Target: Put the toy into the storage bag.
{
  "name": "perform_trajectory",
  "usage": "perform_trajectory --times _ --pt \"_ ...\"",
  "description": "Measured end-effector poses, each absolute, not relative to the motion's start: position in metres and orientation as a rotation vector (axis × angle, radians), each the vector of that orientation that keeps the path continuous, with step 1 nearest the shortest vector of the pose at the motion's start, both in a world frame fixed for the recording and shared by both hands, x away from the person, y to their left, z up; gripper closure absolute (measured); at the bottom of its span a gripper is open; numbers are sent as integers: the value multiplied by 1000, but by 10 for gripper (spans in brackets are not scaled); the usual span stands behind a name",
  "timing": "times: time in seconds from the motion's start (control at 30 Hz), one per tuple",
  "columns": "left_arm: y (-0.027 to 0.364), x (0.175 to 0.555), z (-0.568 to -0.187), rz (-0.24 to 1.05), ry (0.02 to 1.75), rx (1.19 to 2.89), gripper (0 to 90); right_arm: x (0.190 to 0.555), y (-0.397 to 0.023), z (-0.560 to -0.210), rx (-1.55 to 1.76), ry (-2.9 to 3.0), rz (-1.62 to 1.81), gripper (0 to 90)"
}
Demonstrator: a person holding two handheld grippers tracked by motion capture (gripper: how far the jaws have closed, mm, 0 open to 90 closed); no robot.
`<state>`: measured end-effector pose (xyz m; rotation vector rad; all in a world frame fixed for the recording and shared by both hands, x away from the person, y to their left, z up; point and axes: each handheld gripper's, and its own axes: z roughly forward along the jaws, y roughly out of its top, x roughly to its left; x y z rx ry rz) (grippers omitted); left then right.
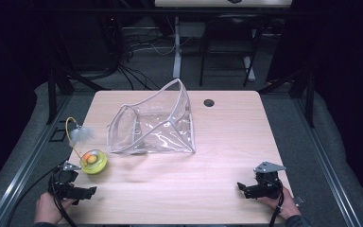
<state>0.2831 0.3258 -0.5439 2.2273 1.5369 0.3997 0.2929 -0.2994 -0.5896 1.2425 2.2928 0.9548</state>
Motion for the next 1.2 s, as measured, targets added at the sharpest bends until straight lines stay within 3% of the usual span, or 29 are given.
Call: perform_trajectory --times 1.2 --pt "321 302 -489 325 1539 2225 0 291 -299 -590 1257 2273 954 0"
